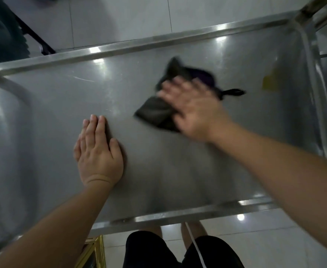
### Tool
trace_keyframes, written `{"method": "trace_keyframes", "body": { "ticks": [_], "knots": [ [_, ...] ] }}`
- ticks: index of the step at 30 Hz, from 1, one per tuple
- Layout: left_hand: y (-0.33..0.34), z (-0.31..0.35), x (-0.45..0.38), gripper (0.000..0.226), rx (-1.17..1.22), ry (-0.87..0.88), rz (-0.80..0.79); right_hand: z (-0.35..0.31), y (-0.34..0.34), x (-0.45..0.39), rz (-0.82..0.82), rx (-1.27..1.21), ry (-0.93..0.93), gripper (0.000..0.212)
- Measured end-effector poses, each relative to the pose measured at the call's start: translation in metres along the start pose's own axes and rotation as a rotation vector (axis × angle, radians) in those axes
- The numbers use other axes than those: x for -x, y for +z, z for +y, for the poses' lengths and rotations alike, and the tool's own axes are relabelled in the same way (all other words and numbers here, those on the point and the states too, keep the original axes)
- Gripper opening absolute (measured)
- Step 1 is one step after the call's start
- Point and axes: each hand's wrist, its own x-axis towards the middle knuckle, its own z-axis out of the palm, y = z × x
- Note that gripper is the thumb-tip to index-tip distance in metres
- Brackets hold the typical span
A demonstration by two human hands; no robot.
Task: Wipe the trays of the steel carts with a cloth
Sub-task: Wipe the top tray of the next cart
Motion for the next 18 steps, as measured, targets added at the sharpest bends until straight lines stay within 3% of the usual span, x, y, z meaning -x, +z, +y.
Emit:
{"method": "trace_keyframes", "body": {
  "ticks": [6,8,11,13,18],
  "knots": [
    [0.001,-0.001,0.000,0.068,-0.005,-0.006,-0.006,0.143,-0.037,0.079,0.138,0.000,0.718,0.068],
    [0.001,0.000,0.000,0.068,-0.003,-0.009,-0.015,0.135,-0.037,0.089,0.187,-0.051,0.950,0.068],
    [-0.001,0.001,0.000,0.069,-0.006,-0.011,-0.019,0.068,-0.021,0.072,0.284,-0.108,1.211,0.070],
    [-0.002,0.002,0.000,0.070,-0.005,-0.009,-0.017,0.004,-0.005,0.059,0.285,-0.100,1.122,0.069],
    [-0.005,0.004,0.001,0.069,-0.012,-0.012,-0.021,-0.102,0.020,0.018,0.113,-0.040,0.490,0.065]
  ]
}}
